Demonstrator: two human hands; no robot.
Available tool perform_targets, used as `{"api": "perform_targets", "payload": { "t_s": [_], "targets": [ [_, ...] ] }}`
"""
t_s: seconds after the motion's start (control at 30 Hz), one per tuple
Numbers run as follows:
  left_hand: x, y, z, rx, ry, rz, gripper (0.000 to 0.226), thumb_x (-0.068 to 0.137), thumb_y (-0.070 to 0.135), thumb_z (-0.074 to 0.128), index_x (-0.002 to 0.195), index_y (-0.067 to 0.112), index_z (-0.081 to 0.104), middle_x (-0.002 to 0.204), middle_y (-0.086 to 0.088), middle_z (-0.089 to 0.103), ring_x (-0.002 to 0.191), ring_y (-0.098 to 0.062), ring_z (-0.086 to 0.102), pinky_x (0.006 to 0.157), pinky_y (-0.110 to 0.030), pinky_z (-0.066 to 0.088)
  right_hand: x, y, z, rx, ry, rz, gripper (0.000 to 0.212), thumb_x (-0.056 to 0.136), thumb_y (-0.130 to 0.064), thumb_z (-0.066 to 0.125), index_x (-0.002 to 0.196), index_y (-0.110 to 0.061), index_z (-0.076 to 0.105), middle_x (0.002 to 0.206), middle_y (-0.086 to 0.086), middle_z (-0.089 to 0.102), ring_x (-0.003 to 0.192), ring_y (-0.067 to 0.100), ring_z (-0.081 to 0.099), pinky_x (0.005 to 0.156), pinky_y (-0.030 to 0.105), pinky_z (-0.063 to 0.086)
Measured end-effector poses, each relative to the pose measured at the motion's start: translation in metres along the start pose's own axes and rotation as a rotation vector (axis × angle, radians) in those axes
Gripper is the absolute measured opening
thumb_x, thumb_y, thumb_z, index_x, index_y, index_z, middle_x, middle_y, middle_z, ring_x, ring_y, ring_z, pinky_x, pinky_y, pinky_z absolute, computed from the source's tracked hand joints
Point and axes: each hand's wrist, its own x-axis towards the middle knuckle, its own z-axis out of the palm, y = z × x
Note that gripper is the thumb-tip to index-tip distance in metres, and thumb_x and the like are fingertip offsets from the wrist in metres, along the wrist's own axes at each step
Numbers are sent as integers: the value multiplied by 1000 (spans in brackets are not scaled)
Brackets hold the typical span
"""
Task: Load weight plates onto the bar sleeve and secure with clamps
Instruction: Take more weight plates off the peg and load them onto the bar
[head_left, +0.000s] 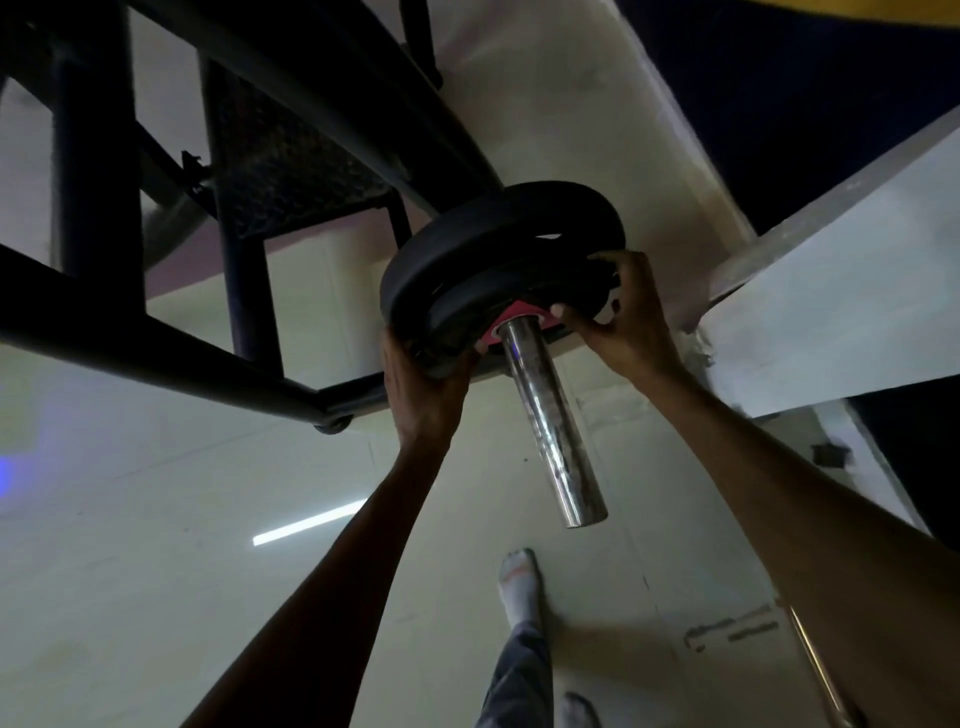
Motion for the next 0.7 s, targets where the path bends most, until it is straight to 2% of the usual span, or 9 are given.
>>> {"api": "perform_targets", "payload": {
  "t_s": [0.07,0.13,0.2,0.3,0.37,0.43,0.5,0.6,0.7],
  "targets": [
    [-4,-2,-2,34,-14,25,87,71,51,87,140,27,41,131,3,56,117,-19,62,90,-45,61,-2,5,-3,6,-17,4,83,68,-64,76,128,-10,58,125,-1,46,110,11,52,85,8,45],
    [-6,-3,-2,109,-69,73,74,75,47,85,136,25,48,131,3,48,117,-22,59,90,-44,61,-5,10,-5,-2,-43,10,83,67,-62,75,127,-8,59,123,0,45,106,11,53,83,3,44],
    [-14,-3,-4,165,-128,107,63,80,37,85,132,21,55,133,-1,44,118,-21,55,90,-35,59,-18,15,-9,5,-106,22,74,69,-59,74,123,-12,57,116,-5,50,101,5,54,82,9,44],
    [-21,-1,-6,168,-229,144,56,83,18,84,132,14,55,127,-1,58,104,-8,60,78,-15,52,-39,24,-13,42,-185,61,49,79,-47,79,109,-22,50,95,-20,56,89,-9,56,76,13,42],
    [-36,0,-10,152,-284,133,51,86,12,80,130,13,54,116,3,66,97,-4,65,70,-11,52,-58,29,-20,43,-194,69,42,84,-34,82,108,-23,50,94,-19,57,90,-10,57,75,15,43],
    [-57,-3,-13,153,-304,103,47,87,7,78,127,11,53,109,4,67,93,-11,66,66,-10,52,-76,30,-28,53,-211,78,40,84,-31,83,108,-24,51,96,-18,59,92,-9,57,76,13,43],
    [-85,-8,-15,136,-310,85,49,86,3,76,128,12,53,109,4,67,94,-14,66,66,-12,53,-98,30,-36,73,-220,78,39,83,-33,83,107,-26,54,97,-16,62,95,-6,59,78,14,44],
    [-128,-16,-17,111,-305,69,51,85,0,76,127,16,54,113,5,69,100,-15,68,73,-24,58,-140,31,-49,95,-211,82,35,82,-32,84,104,-25,58,96,-11,66,98,13,62,79,19,47],
    [-174,-23,-22,152,-301,44,39,84,-5,73,116,8,55,104,5,68,94,-18,68,71,-34,60,-187,26,-65,89,-223,108,34,81,-33,85,99,-22,58,90,-13,64,90,12,62,72,16,45]
  ]
}}
